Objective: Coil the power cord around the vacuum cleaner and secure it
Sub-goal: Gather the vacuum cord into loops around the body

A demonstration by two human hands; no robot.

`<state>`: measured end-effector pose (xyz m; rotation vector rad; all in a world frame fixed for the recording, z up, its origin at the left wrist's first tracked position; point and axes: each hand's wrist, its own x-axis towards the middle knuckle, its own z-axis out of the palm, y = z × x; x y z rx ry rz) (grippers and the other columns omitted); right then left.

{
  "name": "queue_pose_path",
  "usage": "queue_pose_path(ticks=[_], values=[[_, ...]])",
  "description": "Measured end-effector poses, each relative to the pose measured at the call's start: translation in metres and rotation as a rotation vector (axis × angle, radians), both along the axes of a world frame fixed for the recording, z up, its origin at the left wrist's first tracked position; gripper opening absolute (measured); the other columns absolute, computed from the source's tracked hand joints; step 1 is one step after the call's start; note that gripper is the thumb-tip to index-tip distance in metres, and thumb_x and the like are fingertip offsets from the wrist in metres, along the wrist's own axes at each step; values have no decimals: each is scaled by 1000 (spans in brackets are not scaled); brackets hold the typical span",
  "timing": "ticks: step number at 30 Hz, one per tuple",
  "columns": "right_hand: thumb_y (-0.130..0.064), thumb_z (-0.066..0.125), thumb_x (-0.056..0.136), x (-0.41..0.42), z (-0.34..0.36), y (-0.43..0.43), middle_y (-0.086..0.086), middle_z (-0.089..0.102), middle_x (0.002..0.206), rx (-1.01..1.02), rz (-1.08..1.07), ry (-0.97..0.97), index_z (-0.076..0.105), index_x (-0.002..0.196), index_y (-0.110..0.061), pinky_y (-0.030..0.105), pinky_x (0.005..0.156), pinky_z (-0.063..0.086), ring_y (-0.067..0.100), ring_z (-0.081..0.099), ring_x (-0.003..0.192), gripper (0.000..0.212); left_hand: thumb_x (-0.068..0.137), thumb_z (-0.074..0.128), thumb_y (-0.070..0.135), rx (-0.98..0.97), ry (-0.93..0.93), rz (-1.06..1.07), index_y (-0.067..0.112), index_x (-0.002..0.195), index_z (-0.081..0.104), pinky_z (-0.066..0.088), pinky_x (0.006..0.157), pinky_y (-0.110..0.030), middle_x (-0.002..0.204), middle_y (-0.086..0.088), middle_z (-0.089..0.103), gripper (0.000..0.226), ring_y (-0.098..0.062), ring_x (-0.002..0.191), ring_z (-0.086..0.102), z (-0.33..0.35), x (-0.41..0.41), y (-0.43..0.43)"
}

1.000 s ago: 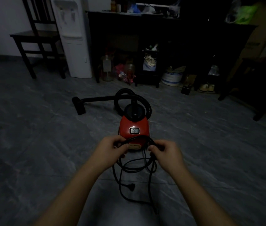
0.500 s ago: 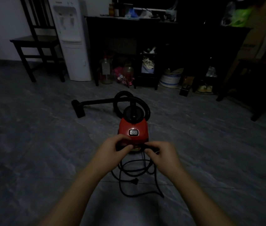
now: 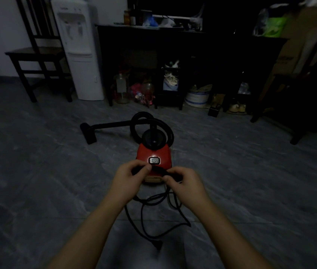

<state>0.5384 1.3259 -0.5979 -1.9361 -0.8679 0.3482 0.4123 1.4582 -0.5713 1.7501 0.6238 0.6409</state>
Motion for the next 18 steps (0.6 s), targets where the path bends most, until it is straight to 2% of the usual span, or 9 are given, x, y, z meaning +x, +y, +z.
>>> queue_pose_path(ticks=[5,9,13,18], values=[[-20,66,90,6,-7,-1,-13,73,93,-37,-32,35,74,99,-26,28,83,56,2,67,90,13,94,62,20,-289,-115,179,15,91,73,53,70,-26,69,10,68,12,-11,68,60,5,-3,9],[-14,66,89,5,-9,0,-12,72,94,-42,-49,47,73,101,-22,26,86,55,2,66,90,15,95,60,16,-430,-166,180,12,82,72,52,73,-30,57,5,54,19,-12,59,49,6,-3,12],[-10,66,89,3,-9,-1,-11,70,90,8,-86,120,70,101,-27,27,82,58,4,68,83,21,95,59,14,-531,-189,166,10,83,71,48,69,-29,56,5,54,18,-11,57,47,6,-2,9],[-8,67,88,0,-14,2,-7,71,97,23,-76,153,69,113,-19,31,86,59,5,68,88,27,96,58,14,-603,-213,133,11,76,66,45,68,-29,57,3,50,22,-9,54,46,3,2,5]])
